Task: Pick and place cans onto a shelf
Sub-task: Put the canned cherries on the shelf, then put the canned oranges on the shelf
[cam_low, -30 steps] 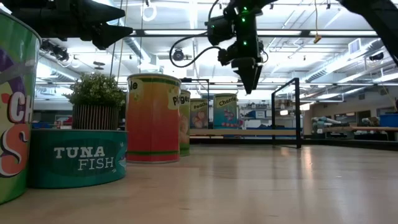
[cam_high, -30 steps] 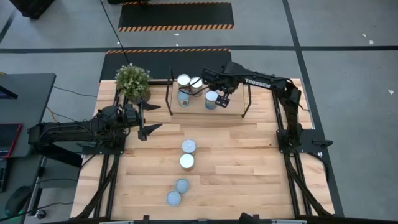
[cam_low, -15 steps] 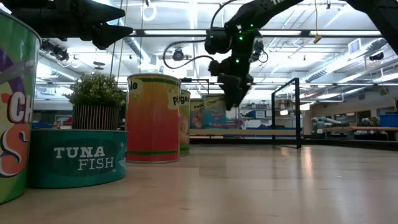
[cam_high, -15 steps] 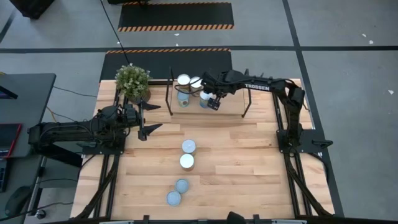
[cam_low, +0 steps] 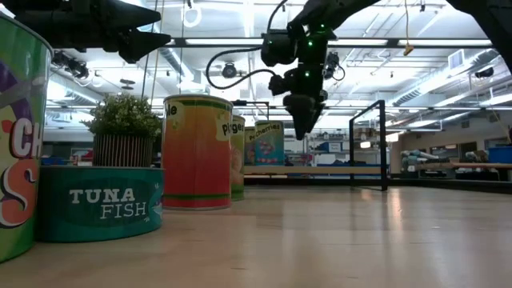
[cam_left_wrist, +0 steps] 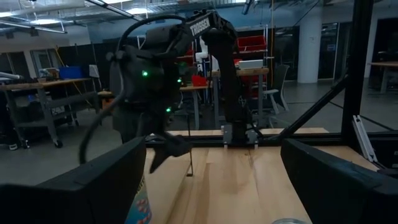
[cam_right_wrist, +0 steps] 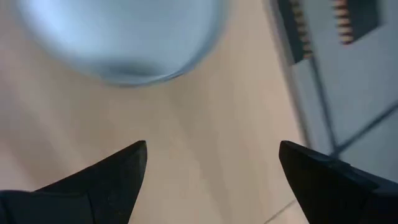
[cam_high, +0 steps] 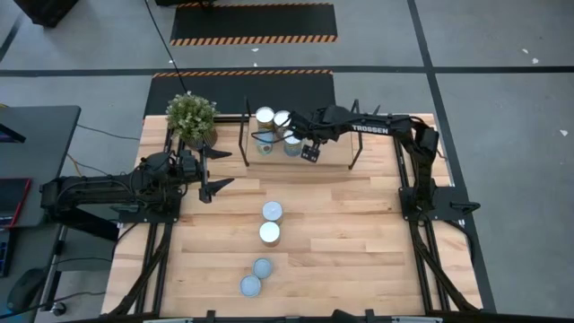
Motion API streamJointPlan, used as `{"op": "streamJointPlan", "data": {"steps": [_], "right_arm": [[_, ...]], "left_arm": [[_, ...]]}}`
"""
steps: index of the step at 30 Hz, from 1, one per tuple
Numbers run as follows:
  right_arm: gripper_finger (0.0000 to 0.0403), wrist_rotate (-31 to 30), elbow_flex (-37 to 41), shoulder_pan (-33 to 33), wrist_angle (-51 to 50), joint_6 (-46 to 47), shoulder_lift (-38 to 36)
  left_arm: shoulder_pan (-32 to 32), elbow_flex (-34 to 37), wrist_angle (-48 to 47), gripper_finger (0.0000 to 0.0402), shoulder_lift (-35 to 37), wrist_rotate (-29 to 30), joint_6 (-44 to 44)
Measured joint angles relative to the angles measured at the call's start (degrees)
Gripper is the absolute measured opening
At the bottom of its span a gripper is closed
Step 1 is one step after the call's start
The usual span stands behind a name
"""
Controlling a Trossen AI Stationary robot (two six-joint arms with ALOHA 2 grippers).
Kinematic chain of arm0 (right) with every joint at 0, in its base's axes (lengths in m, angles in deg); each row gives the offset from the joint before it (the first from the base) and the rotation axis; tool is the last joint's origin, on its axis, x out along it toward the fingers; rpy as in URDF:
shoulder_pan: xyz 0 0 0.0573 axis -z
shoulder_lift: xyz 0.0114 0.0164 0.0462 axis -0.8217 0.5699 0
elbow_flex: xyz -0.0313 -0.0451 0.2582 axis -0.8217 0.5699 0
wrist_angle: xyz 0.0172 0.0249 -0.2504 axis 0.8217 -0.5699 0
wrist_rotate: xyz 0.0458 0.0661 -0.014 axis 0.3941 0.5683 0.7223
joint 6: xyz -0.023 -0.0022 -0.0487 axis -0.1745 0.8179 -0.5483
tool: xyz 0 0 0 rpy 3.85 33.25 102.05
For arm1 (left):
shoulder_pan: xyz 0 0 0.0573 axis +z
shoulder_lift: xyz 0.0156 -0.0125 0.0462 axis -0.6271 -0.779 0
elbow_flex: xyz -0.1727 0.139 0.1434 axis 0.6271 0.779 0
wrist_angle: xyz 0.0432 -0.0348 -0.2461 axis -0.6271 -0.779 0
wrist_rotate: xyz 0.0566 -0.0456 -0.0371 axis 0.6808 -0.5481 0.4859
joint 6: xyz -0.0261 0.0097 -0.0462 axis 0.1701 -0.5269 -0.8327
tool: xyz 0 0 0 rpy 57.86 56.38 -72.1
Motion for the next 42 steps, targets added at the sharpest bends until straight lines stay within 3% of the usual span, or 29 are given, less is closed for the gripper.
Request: {"op": "streamJointPlan", "data": {"steps": [7, 14, 26, 32, 37, 42], "right_arm": [[0.0373, -2.2, 1.6, 2.5, 10.8, -4.5, 0.0], [0.0373, 2.7, 2.3, 2.7, 19.1, -7.0, 0.0], [0.0373, 2.1, 2.3, 0.8, 14.7, -4.9, -1.4], [0.0373, 5.9, 2.3, -4.5, 10.7, 0.5, -3.7], [0.0373, 13.0, 2.3, -10.9, 15.1, 0.9, -3.6], [0.0373, 16.0, 2.3, -17.1, 21.1, 0.7, -3.6]], "left_arm": [[0.0, 0.0, -0.1, 0.0378, 0.0, 0.0, 0.0], [0.0, 0.0, -0.1, 0.0378, 0.0, 0.0, 0.0], [0.0, 0.0, -0.5, 0.0378, 0.0, 0.0, 0.0], [0.0, 0.0, -1.4, 0.0378, 0.0, 0.0, 0.0], [0.0, 0.0, -5.6, 0.0378, 0.0, 0.0, 0.0], [0.0, 0.0, -7.4, 0.0378, 0.0, 0.0, -0.1]]}}
